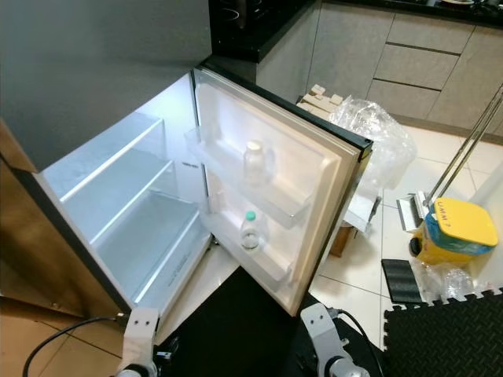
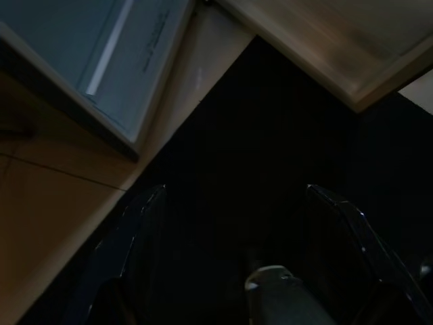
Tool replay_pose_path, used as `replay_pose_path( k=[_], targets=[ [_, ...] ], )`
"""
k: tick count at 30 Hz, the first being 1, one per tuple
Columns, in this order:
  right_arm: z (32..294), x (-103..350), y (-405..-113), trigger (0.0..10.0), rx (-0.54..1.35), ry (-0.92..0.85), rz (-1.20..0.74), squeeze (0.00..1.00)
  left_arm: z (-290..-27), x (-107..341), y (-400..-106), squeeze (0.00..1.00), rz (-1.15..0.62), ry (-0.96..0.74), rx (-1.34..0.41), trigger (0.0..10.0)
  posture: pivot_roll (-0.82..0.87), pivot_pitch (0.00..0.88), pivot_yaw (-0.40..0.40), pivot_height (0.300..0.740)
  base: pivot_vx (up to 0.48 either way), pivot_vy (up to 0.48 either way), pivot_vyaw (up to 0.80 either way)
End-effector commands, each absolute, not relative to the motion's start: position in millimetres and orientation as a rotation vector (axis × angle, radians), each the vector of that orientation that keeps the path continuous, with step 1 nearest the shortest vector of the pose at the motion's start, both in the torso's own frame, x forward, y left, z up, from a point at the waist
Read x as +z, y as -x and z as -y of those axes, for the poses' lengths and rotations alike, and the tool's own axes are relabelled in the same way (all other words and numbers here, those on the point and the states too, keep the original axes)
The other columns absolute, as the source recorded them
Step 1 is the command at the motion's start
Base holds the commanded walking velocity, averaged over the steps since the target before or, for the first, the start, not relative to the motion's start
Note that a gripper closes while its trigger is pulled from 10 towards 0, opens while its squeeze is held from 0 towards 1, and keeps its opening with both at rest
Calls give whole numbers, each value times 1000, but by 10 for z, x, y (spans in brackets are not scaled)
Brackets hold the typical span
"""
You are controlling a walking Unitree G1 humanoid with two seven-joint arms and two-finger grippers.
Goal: Restocking fridge
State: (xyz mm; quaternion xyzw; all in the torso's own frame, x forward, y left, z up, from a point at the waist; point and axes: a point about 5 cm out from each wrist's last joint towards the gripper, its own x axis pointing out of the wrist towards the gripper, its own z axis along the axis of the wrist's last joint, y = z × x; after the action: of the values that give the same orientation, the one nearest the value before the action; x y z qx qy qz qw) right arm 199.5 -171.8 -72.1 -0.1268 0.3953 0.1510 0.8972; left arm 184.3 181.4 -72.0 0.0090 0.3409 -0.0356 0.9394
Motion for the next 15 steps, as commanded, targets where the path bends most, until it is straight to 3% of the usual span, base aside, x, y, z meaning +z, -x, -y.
replay_pose_path(
  k=[1,3,15],
  targets=[
    [1752,-730,-1969,10000,301,270,-820,0,-1795,-738,-1809,0,-704,-25,-87,10000,-76,75,-12,719,0,-480,0],
    [1751,-735,-1959,10000,295,266,-822,0,-1810,-727,-1823,0,-696,-30,-80,10000,-79,76,-7,719,0,-349,0],
    [1762,-731,-1951,10000,269,236,-806,0,-1894,-640,-1919,0,-617,-39,-12,10000,-81,82,-1,719,0,0,0]
  ],
)
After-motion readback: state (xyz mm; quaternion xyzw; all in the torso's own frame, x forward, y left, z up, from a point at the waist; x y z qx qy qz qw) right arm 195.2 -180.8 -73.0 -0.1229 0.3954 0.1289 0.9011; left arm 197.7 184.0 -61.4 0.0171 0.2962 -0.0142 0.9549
